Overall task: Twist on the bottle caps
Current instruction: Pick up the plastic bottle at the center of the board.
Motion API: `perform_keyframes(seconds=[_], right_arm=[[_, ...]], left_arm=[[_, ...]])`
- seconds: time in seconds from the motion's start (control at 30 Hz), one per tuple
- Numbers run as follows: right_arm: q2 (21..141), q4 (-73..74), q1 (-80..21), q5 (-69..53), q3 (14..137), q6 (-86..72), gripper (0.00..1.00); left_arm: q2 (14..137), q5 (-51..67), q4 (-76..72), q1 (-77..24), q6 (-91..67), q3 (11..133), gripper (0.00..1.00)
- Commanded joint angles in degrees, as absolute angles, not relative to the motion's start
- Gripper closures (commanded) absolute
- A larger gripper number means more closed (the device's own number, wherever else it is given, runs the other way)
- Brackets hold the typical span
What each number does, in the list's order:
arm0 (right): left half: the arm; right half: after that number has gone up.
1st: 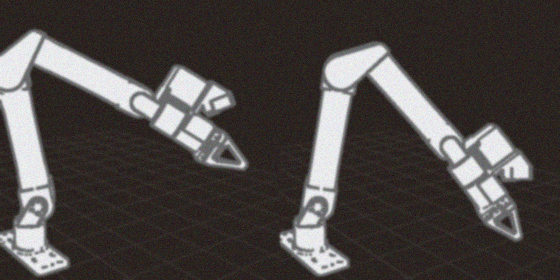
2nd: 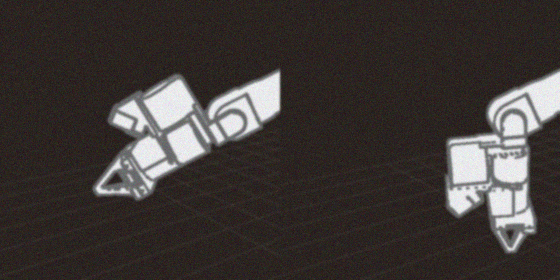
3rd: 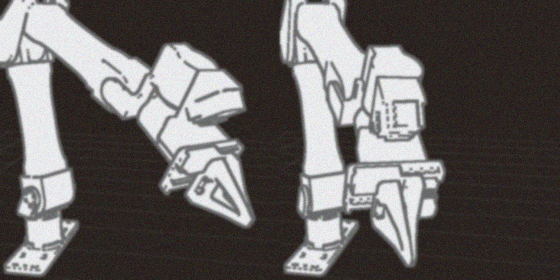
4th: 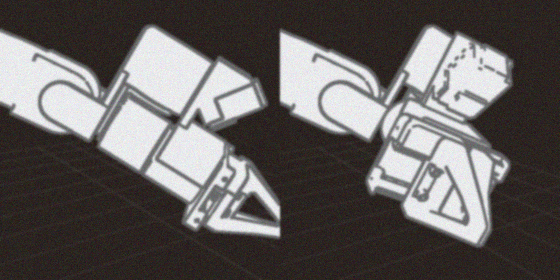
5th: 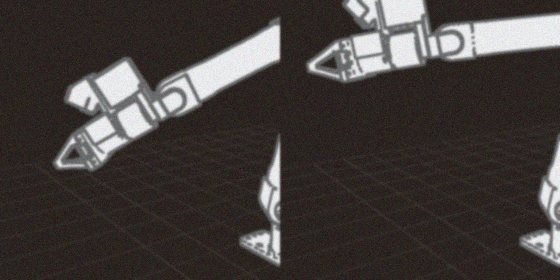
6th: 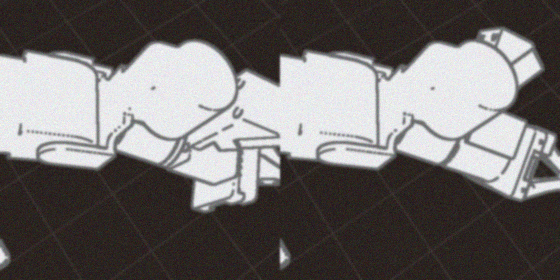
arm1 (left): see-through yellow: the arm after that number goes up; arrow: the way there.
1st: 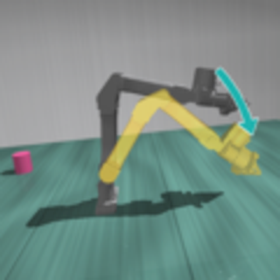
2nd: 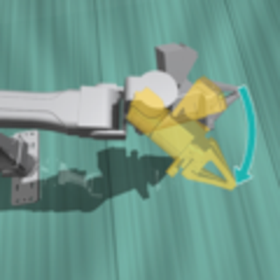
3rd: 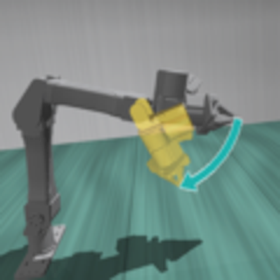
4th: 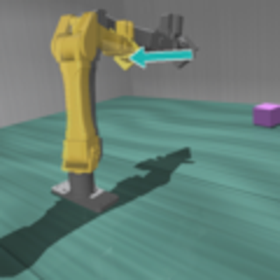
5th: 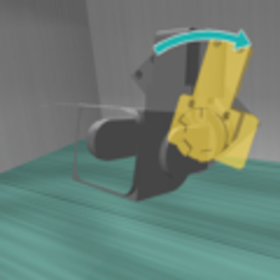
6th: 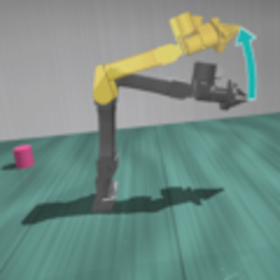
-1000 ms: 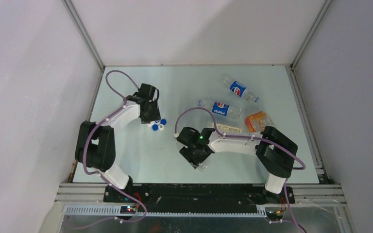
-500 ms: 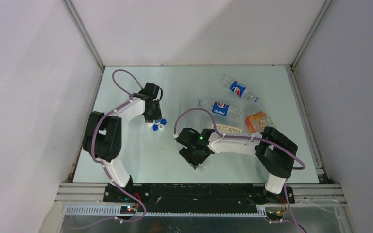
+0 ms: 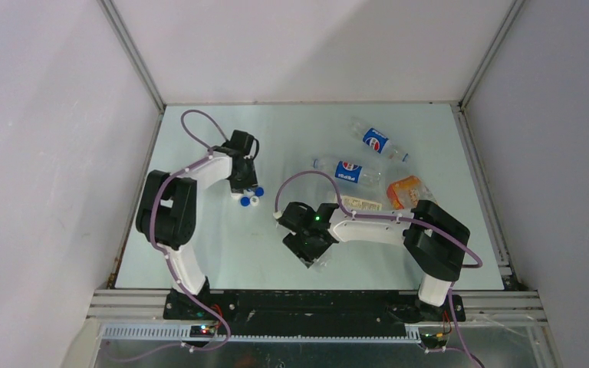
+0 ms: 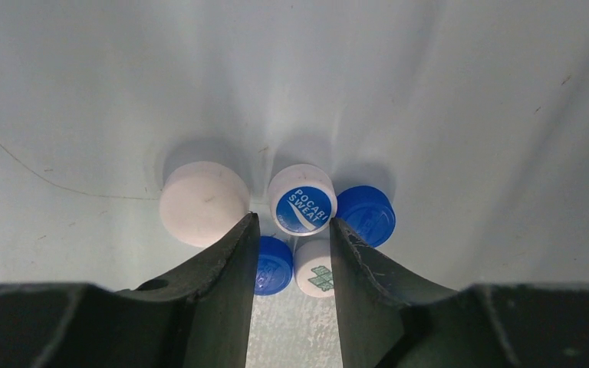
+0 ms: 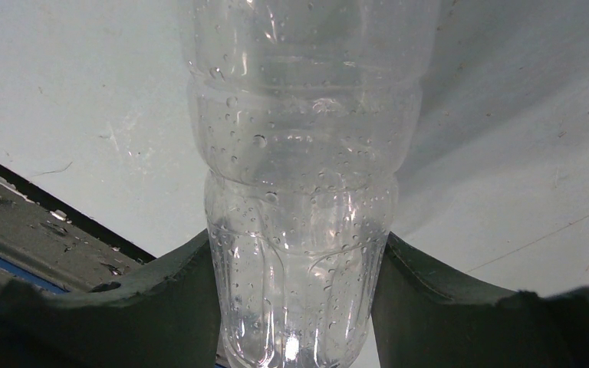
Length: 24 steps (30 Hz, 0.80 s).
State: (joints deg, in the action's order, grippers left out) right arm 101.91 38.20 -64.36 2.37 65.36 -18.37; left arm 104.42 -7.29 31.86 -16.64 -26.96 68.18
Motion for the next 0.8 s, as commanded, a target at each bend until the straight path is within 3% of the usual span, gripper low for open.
perform_keyframes(seconds=[0.0,0.5,0.77], right_arm=[[101.4,38.1,-64.9,2.3,64.9,-17.5,0.55],[101.6,37.8,-64.9,1.9,65.0,-17.2,0.55],[101.7,37.7,-65.0,2.0,64.9,-17.2,0.54]], left_arm=[[105.8,-7.9,30.7,-16.9,-27.0,70.5,0.55],[106.6,-6.9,29.3,-16.9,-26.6,71.2,0.41],[107.9,-6.4,29.7,-16.9,-26.8,71.9,0.45]])
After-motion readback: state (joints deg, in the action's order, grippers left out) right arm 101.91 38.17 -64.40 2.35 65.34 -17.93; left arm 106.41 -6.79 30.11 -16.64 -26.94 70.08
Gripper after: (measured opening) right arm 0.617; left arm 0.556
